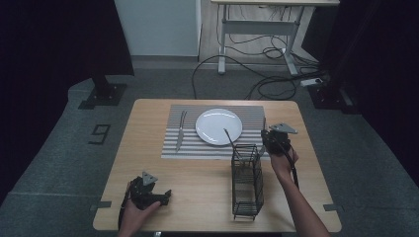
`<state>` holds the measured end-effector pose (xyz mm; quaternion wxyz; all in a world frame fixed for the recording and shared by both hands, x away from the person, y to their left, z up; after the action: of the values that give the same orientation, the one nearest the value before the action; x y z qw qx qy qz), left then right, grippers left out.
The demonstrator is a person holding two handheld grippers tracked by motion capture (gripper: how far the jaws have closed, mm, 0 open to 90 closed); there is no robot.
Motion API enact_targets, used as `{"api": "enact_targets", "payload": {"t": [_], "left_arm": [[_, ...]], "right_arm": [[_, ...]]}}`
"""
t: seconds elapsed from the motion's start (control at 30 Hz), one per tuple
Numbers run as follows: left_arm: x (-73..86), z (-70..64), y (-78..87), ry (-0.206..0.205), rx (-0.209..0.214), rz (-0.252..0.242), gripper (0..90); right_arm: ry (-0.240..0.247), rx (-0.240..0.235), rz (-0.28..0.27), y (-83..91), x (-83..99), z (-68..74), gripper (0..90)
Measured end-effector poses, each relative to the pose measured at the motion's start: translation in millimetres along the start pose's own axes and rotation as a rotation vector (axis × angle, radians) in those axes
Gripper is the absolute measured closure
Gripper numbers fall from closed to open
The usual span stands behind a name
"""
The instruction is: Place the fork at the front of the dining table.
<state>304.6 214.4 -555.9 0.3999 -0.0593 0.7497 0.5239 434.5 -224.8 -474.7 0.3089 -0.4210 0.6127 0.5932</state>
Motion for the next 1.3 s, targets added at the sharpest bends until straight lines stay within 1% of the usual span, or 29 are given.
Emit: {"api": "enact_targets", "payload": {"t": [0.07,0.2,0.23,0.33,0.37,0.43,0.63,0.7,0.73,0.83,0.93,1.03,1.17,1.2,1.23,1.3], "left_arm": [[0.0,0.0,0.0,0.000,0.000,0.000,0.0],[0.0,0.0,0.0,0.000,0.000,0.000,0.0],[0.0,0.0,0.0,0.000,0.000,0.000,0.0],[-0.1,0.0,0.0,0.000,0.000,0.000,0.0],[0.0,0.0,0.0,0.000,0.000,0.000,0.0],[-0.1,0.0,0.0,0.000,0.000,0.000,0.0],[0.0,0.0,0.0,0.000,0.000,0.000,0.0],[0.0,0.0,0.0,0.000,0.000,0.000,0.0],[0.0,0.0,0.0,0.000,0.000,0.000,0.0],[-0.1,0.1,0.0,0.000,0.000,0.000,0.0],[0.0,0.0,0.0,0.000,0.000,0.000,0.0],[-0.1,0.1,0.0,0.000,0.000,0.000,0.0],[-0.1,0.1,0.0,0.000,0.000,0.000,0.0],[-0.1,0.1,-0.1,0.000,0.000,0.000,0.0],[-0.1,0.1,-0.1,0.000,0.000,0.000,0.0],[-0.1,0.0,-0.1,0.000,0.000,0.000,0.0]], "right_arm": [[-0.017,0.003,0.001,-4.6,1.4,-2.2,85.4],[-0.028,0.000,0.012,-9.5,-0.3,-3.9,85.6],[-0.044,-0.003,0.017,-14.0,-1.1,-4.9,85.8],[-0.052,-0.005,0.020,-17.7,-1.9,-5.5,85.9],[-0.069,-0.005,0.024,-22.0,-1.9,-6.2,86.0],[-0.082,-0.006,0.031,-24.7,-2.5,-6.6,86.2],[-0.094,-0.008,0.040,-32.9,-3.9,-5.6,86.4],[-0.109,-0.009,0.048,-39.2,-4.2,-5.5,86.6],[-0.109,-0.009,0.048,-39.2,-4.2,-5.5,86.6],[-0.132,-0.011,0.059,-44.9,-4.1,-7.4,86.6],[-0.168,-0.011,0.067,-49.8,-2.2,-10.4,86.7],[-0.174,-0.013,0.069,-51.4,-1.8,-11.2,86.7],[-0.167,-0.016,0.078,-52.6,-3.2,-10.8,86.8],[-0.151,-0.015,0.084,-53.0,-4.9,-9.0,86.9],[-0.151,-0.015,0.084,-53.0,-4.9,-9.0,86.9],[-0.135,-0.010,0.086,-54.1,-5.6,-6.9,86.9]]}}
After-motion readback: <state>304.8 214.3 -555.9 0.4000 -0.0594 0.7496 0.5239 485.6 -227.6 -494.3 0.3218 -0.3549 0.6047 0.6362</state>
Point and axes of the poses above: each handheld gripper's, and its own axes: y roughly backward along the jaws, x roughly out of its underside, z roughly to its left, the point moved 1 cm from there along -y, roughly forward along the jaws, and after that the axes turned 10 degrees about x, right-handed, at the moved point
